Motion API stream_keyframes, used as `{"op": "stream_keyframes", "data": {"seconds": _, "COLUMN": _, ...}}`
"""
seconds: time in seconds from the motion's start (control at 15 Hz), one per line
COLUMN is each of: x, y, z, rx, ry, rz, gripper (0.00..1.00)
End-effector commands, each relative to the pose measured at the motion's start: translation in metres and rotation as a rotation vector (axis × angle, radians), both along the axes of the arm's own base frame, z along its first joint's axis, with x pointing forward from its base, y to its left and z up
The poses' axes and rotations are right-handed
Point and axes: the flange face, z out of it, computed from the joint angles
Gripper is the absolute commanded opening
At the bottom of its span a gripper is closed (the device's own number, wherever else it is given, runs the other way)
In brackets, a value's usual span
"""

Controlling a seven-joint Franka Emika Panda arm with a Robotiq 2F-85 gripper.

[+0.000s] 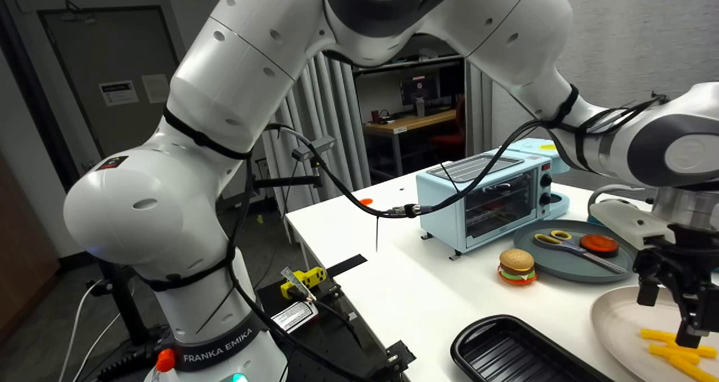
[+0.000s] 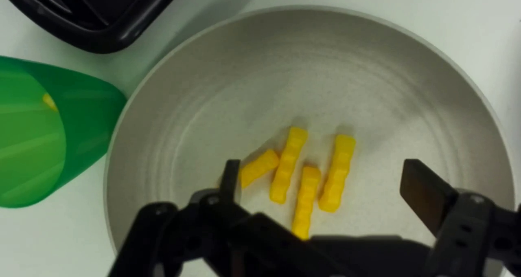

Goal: Remove the potato chips from the plate and put them in the green cup

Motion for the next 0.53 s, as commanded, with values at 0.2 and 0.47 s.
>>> {"op": "stream_keyframes", "data": {"seconds": 0.2, "x": 0.011, "y": -0.011, "z": -0.021, "rx": -0.027, "ry": 0.004, "rz": -0.038, "gripper": 1.00}}
{"op": "stream_keyframes", "data": {"seconds": 0.47, "x": 0.012, "y": -0.014, "z": -0.028, "rx": -0.034, "ry": 0.008, "rz": -0.047, "gripper": 1.00}}
